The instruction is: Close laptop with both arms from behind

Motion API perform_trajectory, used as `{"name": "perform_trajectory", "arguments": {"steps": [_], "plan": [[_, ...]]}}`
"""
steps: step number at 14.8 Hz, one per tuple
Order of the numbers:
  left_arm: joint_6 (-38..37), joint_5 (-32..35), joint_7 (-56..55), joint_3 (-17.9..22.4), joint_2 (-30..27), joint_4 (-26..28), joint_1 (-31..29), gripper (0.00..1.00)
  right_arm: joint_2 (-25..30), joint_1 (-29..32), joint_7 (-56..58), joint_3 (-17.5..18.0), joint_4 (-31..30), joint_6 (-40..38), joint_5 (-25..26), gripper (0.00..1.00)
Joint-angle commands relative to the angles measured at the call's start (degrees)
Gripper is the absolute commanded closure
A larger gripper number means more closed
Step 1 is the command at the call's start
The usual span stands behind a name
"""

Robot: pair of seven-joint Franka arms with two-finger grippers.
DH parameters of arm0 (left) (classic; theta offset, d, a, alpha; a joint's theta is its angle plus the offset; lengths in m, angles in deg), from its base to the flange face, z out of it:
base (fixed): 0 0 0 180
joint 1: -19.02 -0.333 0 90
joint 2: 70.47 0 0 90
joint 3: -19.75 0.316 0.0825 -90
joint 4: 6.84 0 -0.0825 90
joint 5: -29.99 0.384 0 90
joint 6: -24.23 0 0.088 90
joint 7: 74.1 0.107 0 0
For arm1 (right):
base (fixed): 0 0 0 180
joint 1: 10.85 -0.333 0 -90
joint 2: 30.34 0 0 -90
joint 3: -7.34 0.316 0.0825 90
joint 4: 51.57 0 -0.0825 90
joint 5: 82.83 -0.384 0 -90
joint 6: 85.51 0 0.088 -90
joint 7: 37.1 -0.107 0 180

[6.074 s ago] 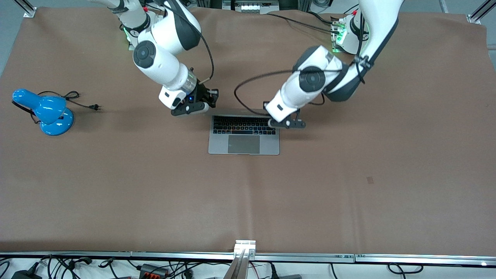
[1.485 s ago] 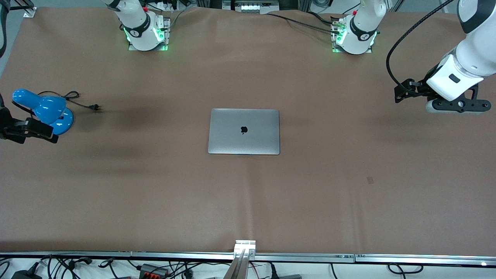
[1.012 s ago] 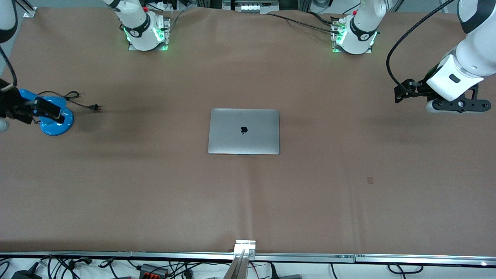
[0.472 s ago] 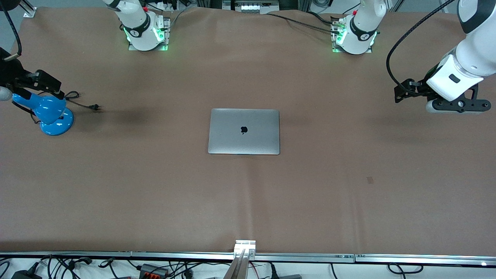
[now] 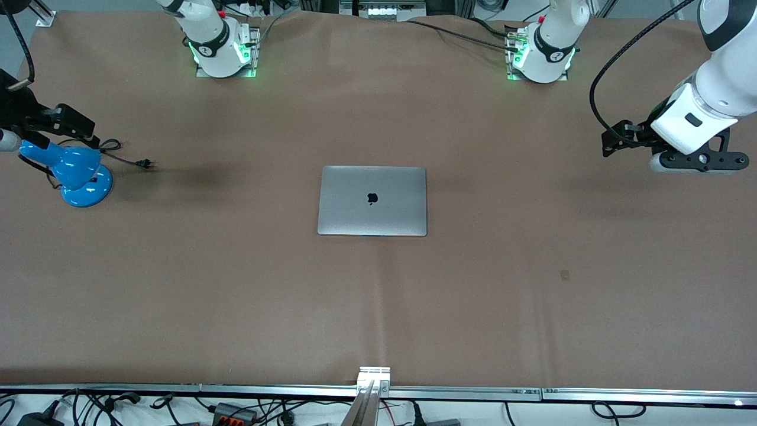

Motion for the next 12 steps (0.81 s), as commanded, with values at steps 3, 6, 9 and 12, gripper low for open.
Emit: {"name": "perform_trajectory", "arguments": {"steps": [3, 6, 9, 12], "plan": [[-0.9, -0.8, -0.2, 0.3, -0.8, 0.3, 0.2, 0.0, 1.3, 0.6, -2.0, 0.7, -1.1, -0.4, 0.4, 0.0], [-0.4, -5.1, -0.4, 0.8, -0.8, 0.3, 0.0, 0.0, 1.5, 0.3, -3.3, 0.9, -1.1, -1.1, 0.6, 0.0], [-0.5, -5.9, -0.6, 0.2, -0.8, 0.3, -0.9, 0.0, 1.6, 0.3, -3.2, 0.9, -1.1, -1.3, 0.7, 0.0], [-0.5, -5.8, -0.5, 0.3, -0.8, 0.3, -1.1, 0.0, 1.6, 0.3, -3.2, 0.9, -1.1, -1.1, 0.9, 0.0]]}}
